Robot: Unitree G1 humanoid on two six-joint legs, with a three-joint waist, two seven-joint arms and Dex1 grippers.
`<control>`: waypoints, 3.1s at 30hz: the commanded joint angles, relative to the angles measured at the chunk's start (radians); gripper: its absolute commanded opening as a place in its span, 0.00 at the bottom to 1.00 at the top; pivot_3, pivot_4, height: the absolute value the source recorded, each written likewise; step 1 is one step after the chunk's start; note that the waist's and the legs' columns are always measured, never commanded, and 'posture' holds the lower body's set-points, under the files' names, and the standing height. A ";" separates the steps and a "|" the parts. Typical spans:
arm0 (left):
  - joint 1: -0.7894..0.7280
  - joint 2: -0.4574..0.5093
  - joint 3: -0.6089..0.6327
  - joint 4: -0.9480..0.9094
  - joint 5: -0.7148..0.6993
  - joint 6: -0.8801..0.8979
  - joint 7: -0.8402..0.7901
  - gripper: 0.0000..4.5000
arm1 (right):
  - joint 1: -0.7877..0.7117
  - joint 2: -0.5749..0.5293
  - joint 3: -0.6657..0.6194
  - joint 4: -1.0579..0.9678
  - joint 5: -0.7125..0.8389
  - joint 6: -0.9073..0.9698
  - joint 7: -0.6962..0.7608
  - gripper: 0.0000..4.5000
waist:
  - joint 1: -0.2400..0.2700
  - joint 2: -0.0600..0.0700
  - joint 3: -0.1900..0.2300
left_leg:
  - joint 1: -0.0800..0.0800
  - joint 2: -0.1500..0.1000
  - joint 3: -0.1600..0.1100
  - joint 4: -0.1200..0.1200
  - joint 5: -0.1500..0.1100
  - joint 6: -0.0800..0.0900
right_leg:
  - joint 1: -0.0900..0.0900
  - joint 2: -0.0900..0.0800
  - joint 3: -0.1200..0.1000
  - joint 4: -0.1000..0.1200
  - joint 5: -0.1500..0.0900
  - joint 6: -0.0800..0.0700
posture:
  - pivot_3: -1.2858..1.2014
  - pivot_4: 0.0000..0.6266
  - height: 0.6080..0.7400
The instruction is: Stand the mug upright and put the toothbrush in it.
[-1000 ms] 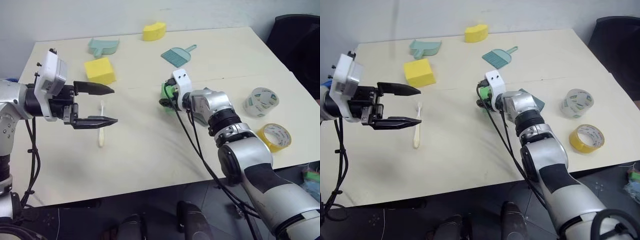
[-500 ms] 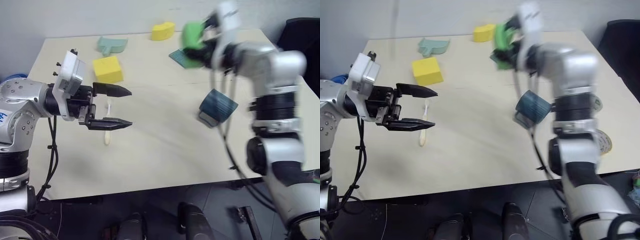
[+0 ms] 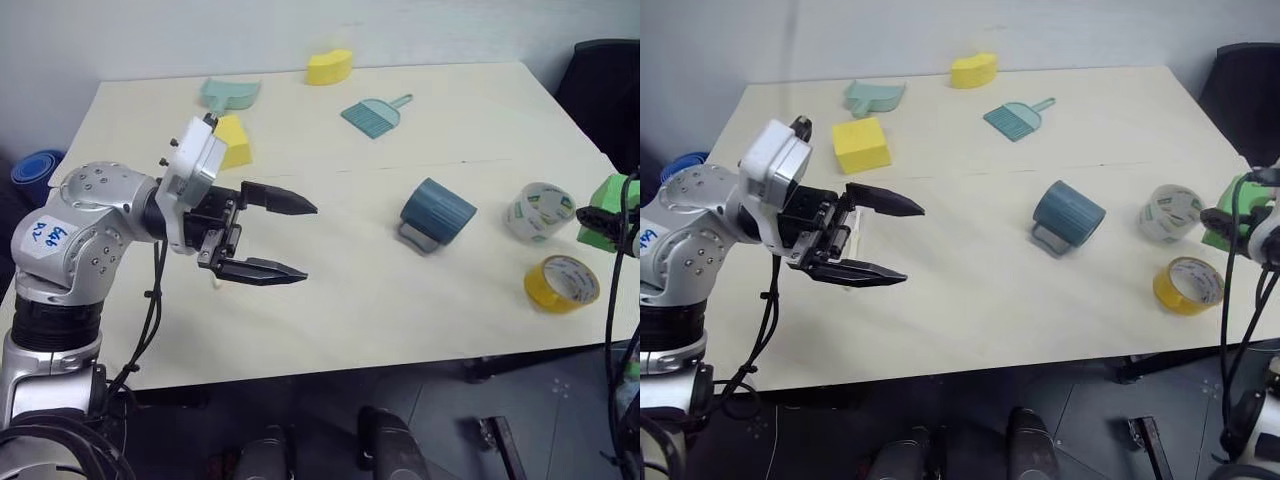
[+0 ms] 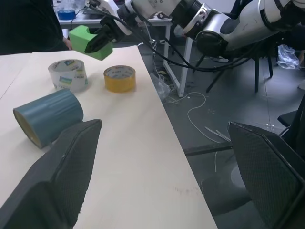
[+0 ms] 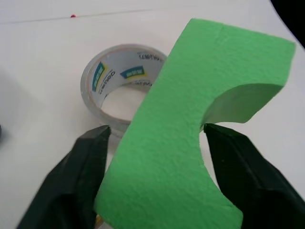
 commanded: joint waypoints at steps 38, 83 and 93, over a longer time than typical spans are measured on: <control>0.122 0.153 0.163 -0.132 -0.047 0.049 0.090 1.00 | -0.038 0.084 0.747 -0.330 -0.023 -0.162 -0.003 0.64 | 0.034 -0.001 0.002 | -0.004 -0.001 -0.006 0.002 0.000 0.000 | 0.001 0.000 -0.003 -0.003 0.000 0.000 | 0.52 0.24 1.00; 0.163 0.150 0.247 -0.115 -0.065 0.074 0.200 1.00 | -0.121 0.478 0.500 -0.120 0.119 -0.439 0.159 0.00 | -0.015 -0.003 0.001 | -0.001 0.002 -0.007 0.001 0.000 -0.001 | 0.001 0.002 -0.003 -0.001 0.000 0.000 | 0.52 0.24 1.00; 0.277 0.282 0.433 -0.201 -0.187 0.216 0.275 1.00 | 0.047 0.862 0.566 -0.157 0.200 -0.746 0.135 0.00 | -0.009 -0.004 0.000 | -0.002 0.001 -0.009 0.000 0.000 -0.002 | 0.001 0.002 -0.004 0.000 0.000 0.000 | 0.52 0.24 1.00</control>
